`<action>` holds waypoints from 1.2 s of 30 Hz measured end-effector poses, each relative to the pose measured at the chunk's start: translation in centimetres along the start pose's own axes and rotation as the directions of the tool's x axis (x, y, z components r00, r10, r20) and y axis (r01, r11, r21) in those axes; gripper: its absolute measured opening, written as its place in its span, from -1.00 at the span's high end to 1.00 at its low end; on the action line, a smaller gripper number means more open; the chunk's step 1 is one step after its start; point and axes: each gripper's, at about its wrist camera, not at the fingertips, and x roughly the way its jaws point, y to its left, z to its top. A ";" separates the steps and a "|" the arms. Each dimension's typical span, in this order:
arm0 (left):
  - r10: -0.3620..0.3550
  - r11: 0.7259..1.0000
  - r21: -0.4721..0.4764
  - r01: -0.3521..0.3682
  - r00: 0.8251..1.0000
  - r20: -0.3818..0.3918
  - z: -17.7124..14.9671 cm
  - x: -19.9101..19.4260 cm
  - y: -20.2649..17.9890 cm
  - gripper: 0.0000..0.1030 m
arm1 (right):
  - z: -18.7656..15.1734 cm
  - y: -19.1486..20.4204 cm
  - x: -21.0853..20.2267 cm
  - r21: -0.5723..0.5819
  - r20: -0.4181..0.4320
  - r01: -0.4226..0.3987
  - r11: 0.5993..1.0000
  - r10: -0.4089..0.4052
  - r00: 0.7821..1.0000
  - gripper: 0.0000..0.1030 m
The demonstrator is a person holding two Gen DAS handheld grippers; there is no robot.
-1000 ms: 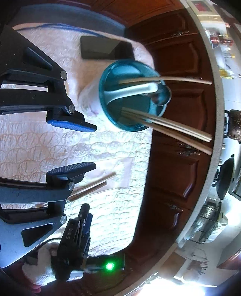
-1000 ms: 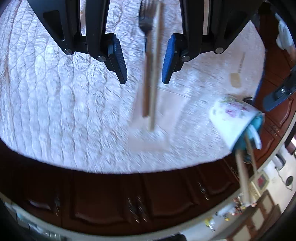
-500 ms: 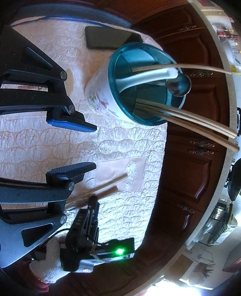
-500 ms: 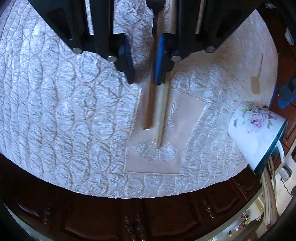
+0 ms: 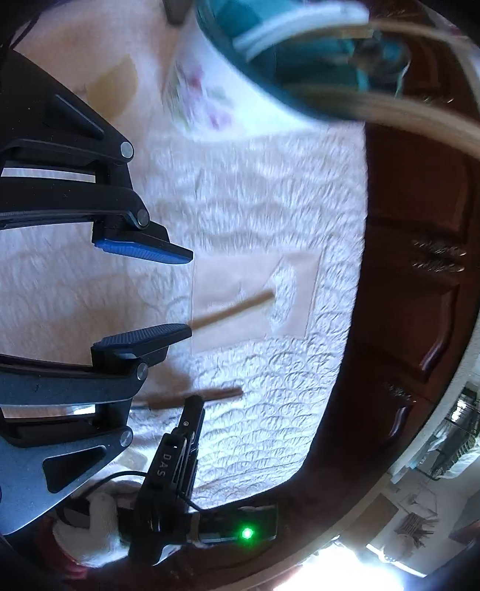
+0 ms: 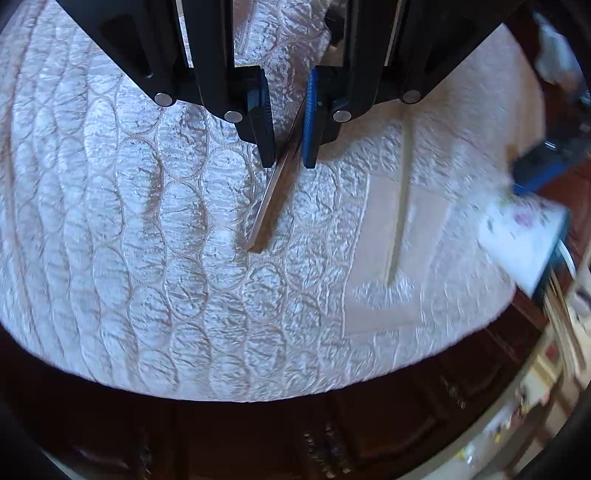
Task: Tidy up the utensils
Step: 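Grasp the last wooden chopstick with the left tool while the right tool grasps the metal fork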
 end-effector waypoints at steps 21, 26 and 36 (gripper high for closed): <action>0.055 0.998 -0.012 -0.056 0.995 -0.086 4.9 9.5 -1.4 0.41 | 4.8 -1.0 2.5 0.075 -0.012 -0.039 0.996 0.040 0.999 0.50; 0.061 0.998 0.013 -0.060 0.992 -0.106 5.1 10.3 -1.9 0.76 | 6.2 0.0 3.4 0.067 -0.017 -0.010 0.998 0.011 1.000 0.52; -0.013 1.000 -0.020 0.012 0.997 -0.070 4.5 6.1 -1.1 0.92 | 7.2 2.8 1.4 0.023 0.061 -0.046 0.999 0.045 0.997 0.78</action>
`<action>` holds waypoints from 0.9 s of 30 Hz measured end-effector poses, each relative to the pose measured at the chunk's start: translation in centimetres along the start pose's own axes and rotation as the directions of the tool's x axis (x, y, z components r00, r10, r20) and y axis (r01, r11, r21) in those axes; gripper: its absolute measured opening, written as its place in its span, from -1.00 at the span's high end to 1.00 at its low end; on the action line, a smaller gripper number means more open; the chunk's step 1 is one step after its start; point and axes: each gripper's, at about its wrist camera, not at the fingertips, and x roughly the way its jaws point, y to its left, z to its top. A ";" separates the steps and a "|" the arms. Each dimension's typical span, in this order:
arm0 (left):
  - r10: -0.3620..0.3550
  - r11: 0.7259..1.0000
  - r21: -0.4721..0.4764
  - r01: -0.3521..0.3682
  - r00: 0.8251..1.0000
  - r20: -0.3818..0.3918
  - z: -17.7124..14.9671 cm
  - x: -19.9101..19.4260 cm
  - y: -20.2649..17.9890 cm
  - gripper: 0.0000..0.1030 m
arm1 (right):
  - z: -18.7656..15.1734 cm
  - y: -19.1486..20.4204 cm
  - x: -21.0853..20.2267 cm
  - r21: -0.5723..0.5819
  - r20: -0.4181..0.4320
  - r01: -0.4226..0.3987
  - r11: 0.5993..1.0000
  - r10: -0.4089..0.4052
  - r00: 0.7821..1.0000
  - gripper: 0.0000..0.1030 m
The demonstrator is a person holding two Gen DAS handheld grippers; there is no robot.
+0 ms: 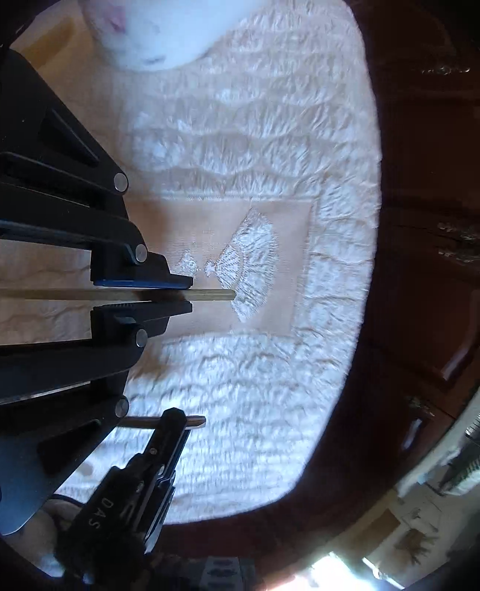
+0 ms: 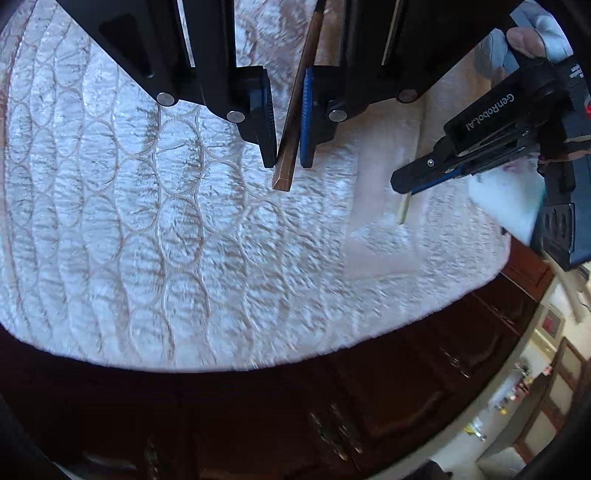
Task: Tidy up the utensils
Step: 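Grasp the last wooden chopstick with the left tool while the right tool grasps the metal fork, then carry the chopstick over the holder with the left tool while the right tool carries the fork there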
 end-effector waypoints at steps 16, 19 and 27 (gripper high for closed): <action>-0.043 0.997 0.077 0.026 0.973 0.227 -2.6 -13.8 0.3 0.92 | -3.4 6.4 -11.2 -0.164 0.190 -0.069 0.984 0.100 0.977 0.82; -0.041 0.997 0.074 0.023 0.966 0.254 -2.8 -15.3 0.2 0.92 | -4.5 6.1 -12.1 -0.181 0.213 -0.062 0.982 0.101 0.972 0.82; -0.035 0.997 0.075 0.012 0.947 0.318 -3.2 -18.6 0.4 0.92 | -4.7 7.5 -14.9 -0.214 0.257 -0.065 0.975 0.120 0.959 0.82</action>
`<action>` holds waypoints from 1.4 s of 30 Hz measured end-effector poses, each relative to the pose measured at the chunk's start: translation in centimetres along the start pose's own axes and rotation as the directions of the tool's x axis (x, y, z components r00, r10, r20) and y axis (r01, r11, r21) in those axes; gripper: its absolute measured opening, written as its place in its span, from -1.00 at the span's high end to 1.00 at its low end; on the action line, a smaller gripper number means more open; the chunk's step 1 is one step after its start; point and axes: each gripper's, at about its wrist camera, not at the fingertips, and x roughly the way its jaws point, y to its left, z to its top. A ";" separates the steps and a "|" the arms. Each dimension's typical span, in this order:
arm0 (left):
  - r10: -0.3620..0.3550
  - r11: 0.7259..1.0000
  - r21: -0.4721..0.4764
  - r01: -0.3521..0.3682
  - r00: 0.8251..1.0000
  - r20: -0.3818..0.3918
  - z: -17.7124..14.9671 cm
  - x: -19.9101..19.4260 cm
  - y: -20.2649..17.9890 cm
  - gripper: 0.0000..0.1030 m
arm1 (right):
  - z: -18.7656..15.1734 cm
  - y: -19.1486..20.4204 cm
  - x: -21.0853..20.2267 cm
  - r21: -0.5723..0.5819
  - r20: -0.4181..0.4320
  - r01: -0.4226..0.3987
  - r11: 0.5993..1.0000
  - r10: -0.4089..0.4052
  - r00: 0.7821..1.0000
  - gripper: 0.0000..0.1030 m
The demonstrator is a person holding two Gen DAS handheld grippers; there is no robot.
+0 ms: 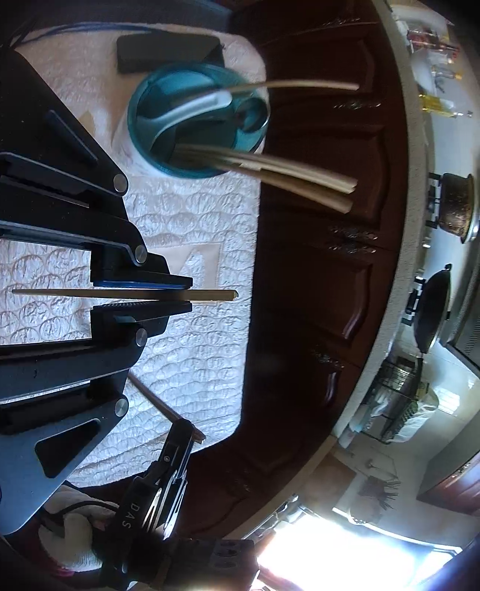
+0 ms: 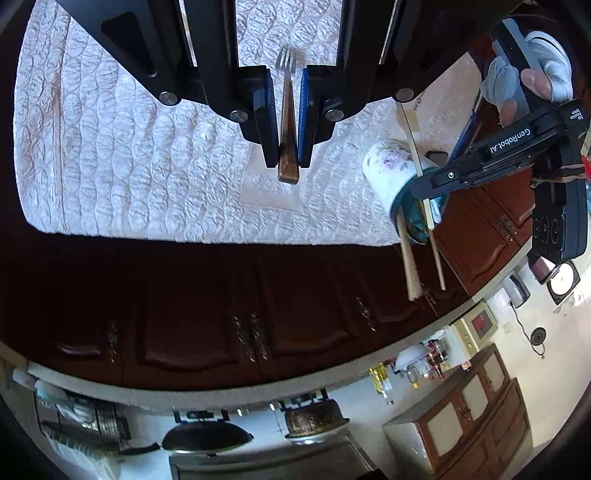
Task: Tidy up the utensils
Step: 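Carry the chopstick over the holder with the left tool while the right tool carries the fork there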
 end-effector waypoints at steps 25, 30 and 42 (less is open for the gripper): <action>0.099 0.994 -0.070 -0.085 0.969 0.227 6.3 -12.0 6.6 0.92 | 6.7 10.4 -2.3 -0.162 0.108 -0.134 0.978 0.152 0.982 0.82; 0.188 0.982 -0.094 -0.167 0.935 0.302 8.5 -13.3 8.7 0.92 | 8.4 12.8 -1.7 -0.184 0.127 -0.166 0.969 0.191 0.973 0.82; 0.316 0.949 -0.126 -0.290 0.886 0.338 9.9 -8.2 12.5 0.92 | 11.3 17.1 3.7 -0.212 0.142 -0.153 0.965 0.185 0.972 0.82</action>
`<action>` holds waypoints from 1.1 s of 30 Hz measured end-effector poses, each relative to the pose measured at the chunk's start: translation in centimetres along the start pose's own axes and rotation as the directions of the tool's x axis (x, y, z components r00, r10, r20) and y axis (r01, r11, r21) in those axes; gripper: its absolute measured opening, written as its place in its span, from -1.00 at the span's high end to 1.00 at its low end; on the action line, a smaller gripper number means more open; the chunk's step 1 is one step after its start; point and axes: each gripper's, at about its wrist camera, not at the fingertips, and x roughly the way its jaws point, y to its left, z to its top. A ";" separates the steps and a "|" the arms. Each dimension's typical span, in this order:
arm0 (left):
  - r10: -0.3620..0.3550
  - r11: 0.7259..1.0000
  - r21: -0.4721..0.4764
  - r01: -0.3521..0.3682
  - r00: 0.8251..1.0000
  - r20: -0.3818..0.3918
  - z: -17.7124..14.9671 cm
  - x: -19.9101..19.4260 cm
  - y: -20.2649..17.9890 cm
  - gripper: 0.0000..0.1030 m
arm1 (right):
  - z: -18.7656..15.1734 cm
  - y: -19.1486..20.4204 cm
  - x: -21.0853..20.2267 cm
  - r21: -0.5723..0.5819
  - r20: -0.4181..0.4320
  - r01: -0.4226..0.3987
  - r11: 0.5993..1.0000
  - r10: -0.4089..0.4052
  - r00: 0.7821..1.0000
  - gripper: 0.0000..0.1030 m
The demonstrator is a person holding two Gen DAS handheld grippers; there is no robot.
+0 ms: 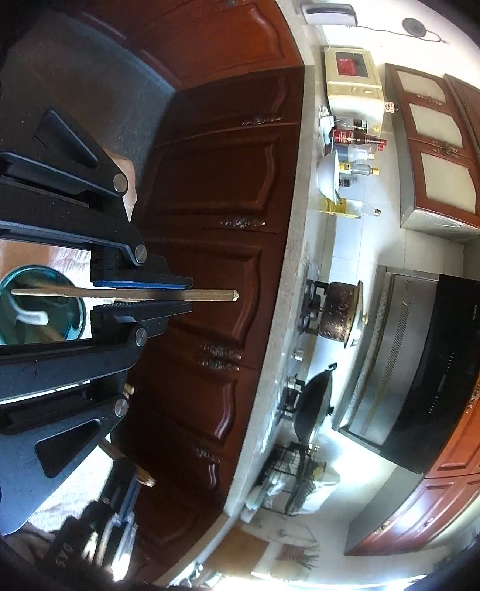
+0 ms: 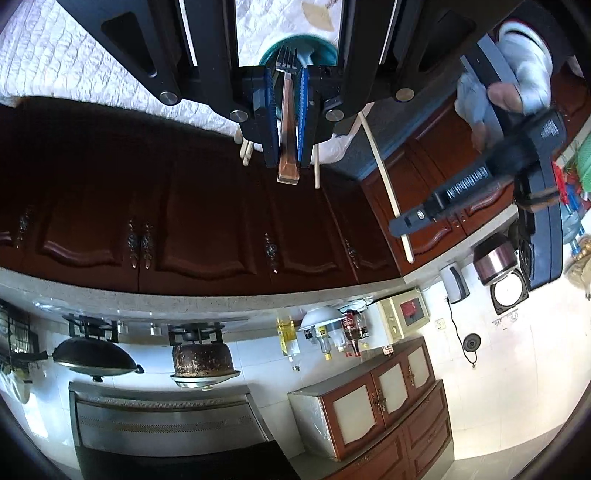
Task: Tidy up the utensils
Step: 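Carry the chopstick over the holder with the left tool while the right tool carries the fork there, then open the left tool to drop the chopstick into the holder while the right tool releases the fork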
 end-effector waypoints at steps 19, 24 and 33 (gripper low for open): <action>0.032 0.999 0.028 -0.030 0.997 -0.075 -4.5 4.7 0.4 0.92 | -1.5 -0.2 7.9 -0.011 -0.085 -0.017 1.000 0.017 0.996 0.82; 0.036 0.999 0.034 -0.032 0.992 -0.121 -6.0 5.1 0.0 0.92 | -2.4 -0.6 8.9 0.004 -0.131 -0.032 0.999 0.032 0.991 0.82; 0.029 0.999 -0.009 -0.031 0.984 -0.175 -6.7 5.2 0.7 0.92 | -3.7 -1.6 10.5 0.058 -0.184 -0.051 0.997 0.061 0.981 0.80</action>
